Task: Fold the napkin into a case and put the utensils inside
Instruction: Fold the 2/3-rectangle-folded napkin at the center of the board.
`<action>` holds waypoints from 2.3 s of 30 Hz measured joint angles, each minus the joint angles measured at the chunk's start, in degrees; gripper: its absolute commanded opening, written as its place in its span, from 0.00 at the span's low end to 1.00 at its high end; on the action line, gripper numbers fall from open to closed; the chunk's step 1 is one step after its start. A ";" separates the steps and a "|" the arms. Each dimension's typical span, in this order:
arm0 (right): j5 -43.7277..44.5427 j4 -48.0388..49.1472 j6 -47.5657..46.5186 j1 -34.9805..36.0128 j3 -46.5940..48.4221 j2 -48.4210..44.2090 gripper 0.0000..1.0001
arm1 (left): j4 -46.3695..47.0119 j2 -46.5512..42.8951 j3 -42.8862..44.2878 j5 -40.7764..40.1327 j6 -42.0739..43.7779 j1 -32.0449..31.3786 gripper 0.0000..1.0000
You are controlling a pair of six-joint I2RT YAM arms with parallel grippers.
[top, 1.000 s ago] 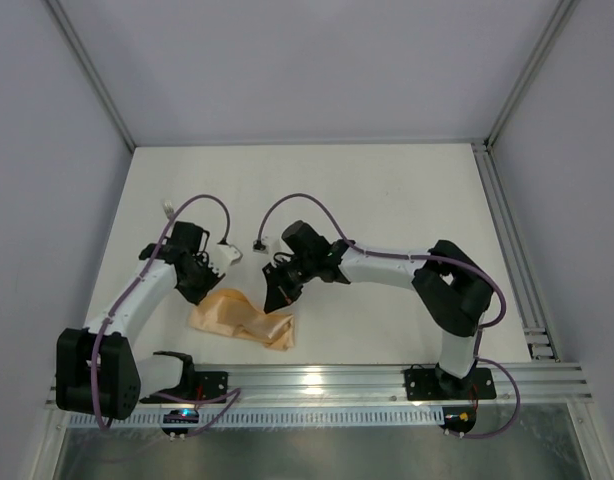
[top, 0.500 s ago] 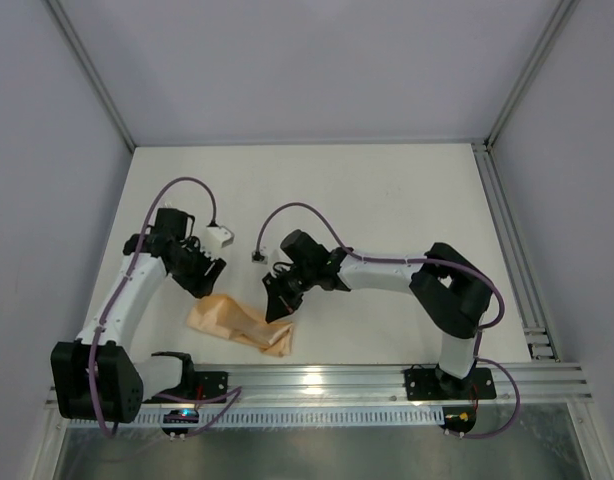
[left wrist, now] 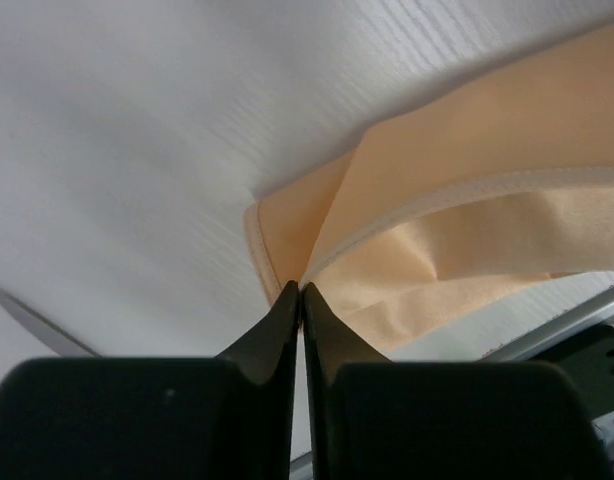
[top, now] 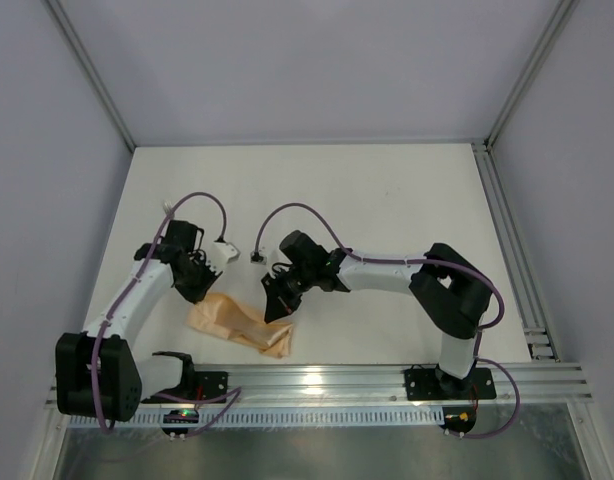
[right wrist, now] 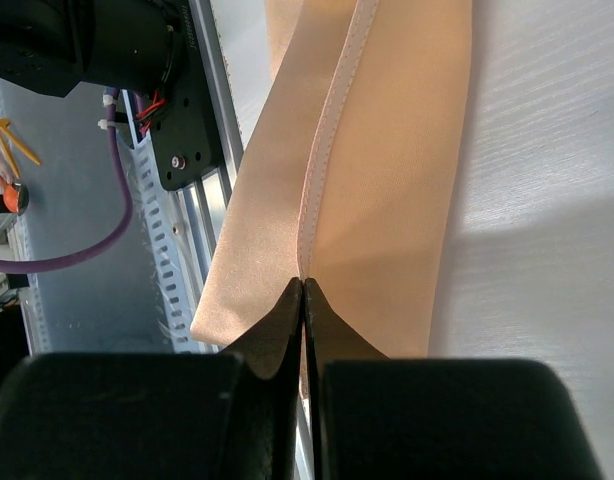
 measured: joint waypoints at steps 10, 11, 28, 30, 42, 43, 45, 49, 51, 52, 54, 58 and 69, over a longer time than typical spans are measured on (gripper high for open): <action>-0.15 0.09 -2.08 1.77 -0.09 -0.02 0.03 | 4.20 -0.37 -5.29 -4.76 -0.83 -0.02 0.00; -0.20 0.11 -2.40 2.08 -0.09 0.00 0.03 | 4.20 -0.37 -5.73 -5.25 -0.85 -0.04 0.00; 2.16 0.92 -4.98 6.05 -0.59 0.00 0.03 | 4.74 -0.28 -6.73 -6.49 -0.79 -0.04 0.18; 2.54 0.81 -4.98 6.27 -0.59 0.02 0.03 | 4.81 -0.31 -6.73 -6.93 -0.79 -0.02 0.38; 4.79 0.55 -4.22 6.32 -0.33 2.95 0.03 | -1.75 -4.72 3.08 1.11 -4.04 0.57 0.53; 5.14 0.07 -4.31 6.32 -0.02 2.97 0.03 | -2.27 -5.14 3.08 1.44 -4.42 0.63 0.52; 5.86 -0.57 -4.39 6.32 0.63 2.97 0.03 | -3.39 -5.68 3.08 2.05 -5.29 0.70 0.51; 7.19 -1.25 -4.57 6.32 1.79 2.99 0.03 | -5.18 -6.69 3.08 2.99 -5.73 0.72 0.46; 8.17 -1.27 -4.57 6.32 2.08 3.23 0.03 | -5.11 -6.75 2.67 2.36 -5.77 0.72 0.42; 8.72 -1.25 -4.52 6.34 2.10 3.37 0.03 | -4.83 -6.64 2.10 1.75 -5.79 0.72 0.40; 9.57 -0.59 -4.31 6.34 1.77 3.56 0.03 | -3.65 -6.14 0.28 0.31 -5.68 0.72 0.38; 11.17 4.24 -3.50 6.45 -1.97 3.54 0.03 | -1.29 -4.85 -5.31 -2.10 -5.01 0.72 0.33; 13.55 11.50 -3.08 8.35 -7.15 2.34 0.03 | 6.99 -1.09 -12.07 -6.64 -0.26 0.72 0.31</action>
